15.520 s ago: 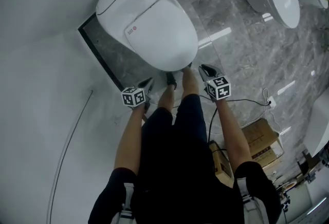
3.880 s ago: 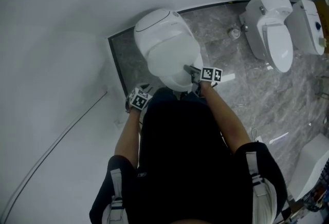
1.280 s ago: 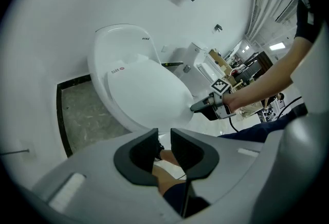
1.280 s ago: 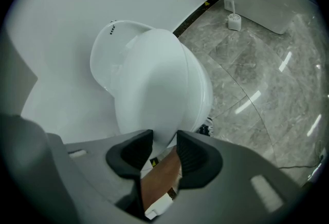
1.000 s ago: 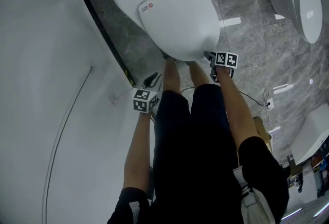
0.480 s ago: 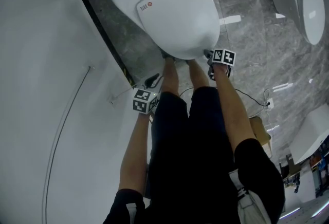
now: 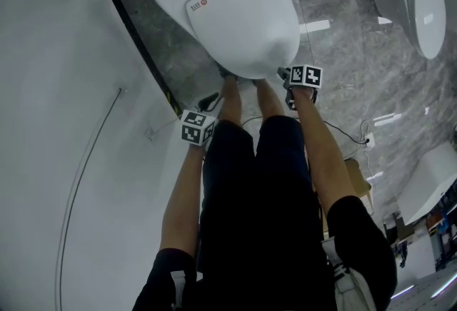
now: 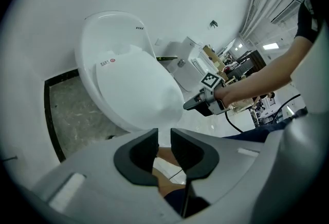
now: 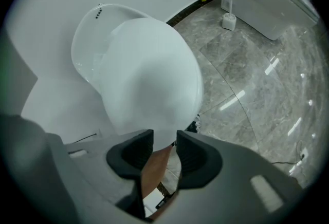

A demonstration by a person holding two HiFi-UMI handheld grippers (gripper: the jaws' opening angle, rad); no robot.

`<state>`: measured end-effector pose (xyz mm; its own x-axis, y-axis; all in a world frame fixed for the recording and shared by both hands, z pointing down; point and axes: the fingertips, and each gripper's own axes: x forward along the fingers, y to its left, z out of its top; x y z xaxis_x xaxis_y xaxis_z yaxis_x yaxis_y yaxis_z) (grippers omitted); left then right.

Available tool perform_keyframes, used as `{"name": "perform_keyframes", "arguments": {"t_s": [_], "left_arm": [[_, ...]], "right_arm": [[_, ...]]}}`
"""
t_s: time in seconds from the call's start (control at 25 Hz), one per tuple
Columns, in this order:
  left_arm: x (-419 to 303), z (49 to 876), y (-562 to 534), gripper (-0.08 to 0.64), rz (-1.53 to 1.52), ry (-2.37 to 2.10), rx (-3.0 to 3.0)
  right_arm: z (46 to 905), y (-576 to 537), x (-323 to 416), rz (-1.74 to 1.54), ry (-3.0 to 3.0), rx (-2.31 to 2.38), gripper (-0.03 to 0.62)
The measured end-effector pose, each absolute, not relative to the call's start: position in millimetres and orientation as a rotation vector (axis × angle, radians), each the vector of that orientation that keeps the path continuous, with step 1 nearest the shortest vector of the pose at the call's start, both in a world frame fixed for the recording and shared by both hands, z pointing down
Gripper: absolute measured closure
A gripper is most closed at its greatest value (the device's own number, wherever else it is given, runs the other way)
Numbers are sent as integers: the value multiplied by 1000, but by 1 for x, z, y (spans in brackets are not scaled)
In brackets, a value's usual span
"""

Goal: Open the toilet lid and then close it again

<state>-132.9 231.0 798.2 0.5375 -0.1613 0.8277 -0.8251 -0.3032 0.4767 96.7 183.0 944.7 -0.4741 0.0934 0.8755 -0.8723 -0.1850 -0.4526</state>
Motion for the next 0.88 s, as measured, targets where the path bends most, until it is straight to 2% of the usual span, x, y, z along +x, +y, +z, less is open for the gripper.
{"name": "perform_keyframes", "arguments": {"t_s": [0.48, 0.56, 0.6, 0.68, 0.76, 0.88], "left_arm": [[-111, 748, 202, 476, 811, -804, 1871], [-114, 731, 198, 476, 828, -796, 1900], [-116, 723, 195, 476, 837, -795, 1916], [-119, 705, 190, 488, 836, -796, 1947], [-118, 685, 186, 534, 796, -787, 1974], [-118, 655, 177, 546, 738, -782, 2003]], "right_arm": [[820, 172, 66, 1467, -1689, 638, 450], [794, 164, 59, 1448, -1754, 630, 532], [781, 159, 54, 1443, -1791, 625, 549], [757, 151, 44, 1422, -1868, 612, 565], [731, 144, 37, 1366, -1952, 590, 589], [684, 130, 22, 1225, -2106, 549, 590]]}}
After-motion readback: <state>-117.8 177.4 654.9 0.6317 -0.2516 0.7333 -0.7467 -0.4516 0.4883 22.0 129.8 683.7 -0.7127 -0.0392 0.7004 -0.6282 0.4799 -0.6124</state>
